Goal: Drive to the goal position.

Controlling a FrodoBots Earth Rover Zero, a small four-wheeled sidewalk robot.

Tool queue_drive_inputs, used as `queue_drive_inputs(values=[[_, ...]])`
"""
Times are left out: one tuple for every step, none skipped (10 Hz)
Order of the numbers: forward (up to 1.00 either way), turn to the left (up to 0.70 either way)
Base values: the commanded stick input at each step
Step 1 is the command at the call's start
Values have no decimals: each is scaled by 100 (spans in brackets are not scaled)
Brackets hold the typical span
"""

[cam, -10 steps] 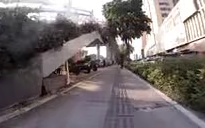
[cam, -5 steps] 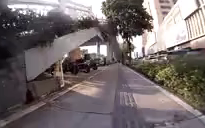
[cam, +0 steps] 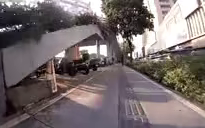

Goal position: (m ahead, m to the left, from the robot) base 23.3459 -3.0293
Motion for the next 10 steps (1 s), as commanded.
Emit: queue_drive_inputs(values=[[70,0],[70,0],[70,0],[70,0],[70,0],[70,0],[70,0],[70,-2],[70,-7],[70,-12]])
